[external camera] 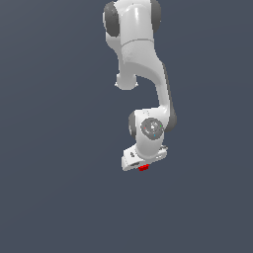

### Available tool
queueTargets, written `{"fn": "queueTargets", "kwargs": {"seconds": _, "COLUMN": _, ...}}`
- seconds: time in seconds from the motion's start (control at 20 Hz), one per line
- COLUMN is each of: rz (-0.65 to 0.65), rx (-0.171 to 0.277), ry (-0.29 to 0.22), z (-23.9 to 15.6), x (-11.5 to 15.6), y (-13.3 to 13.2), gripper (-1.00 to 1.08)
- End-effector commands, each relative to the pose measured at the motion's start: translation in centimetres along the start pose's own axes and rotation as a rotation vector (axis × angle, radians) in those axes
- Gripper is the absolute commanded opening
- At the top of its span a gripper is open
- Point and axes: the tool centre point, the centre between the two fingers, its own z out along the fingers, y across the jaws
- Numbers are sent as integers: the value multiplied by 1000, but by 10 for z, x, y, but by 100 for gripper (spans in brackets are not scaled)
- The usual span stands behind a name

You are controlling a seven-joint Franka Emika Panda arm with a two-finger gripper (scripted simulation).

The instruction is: Pick up the red cube and move it to a goal position.

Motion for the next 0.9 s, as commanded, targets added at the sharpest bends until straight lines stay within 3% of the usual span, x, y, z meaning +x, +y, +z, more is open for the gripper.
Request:
{"fn": "queueTargets", "kwargs": {"seconds": 0.0, "rz": 1, "rx": 0, "ry": 0, "z": 0, "x": 0, "y": 0, "gripper": -100}}
{"fn": "queueTargets", "kwargs": {"seconds": 0.85, "rz": 1, "rx": 0, "ry": 0, "z": -13, "x": -7, "y": 4, "gripper": -100}}
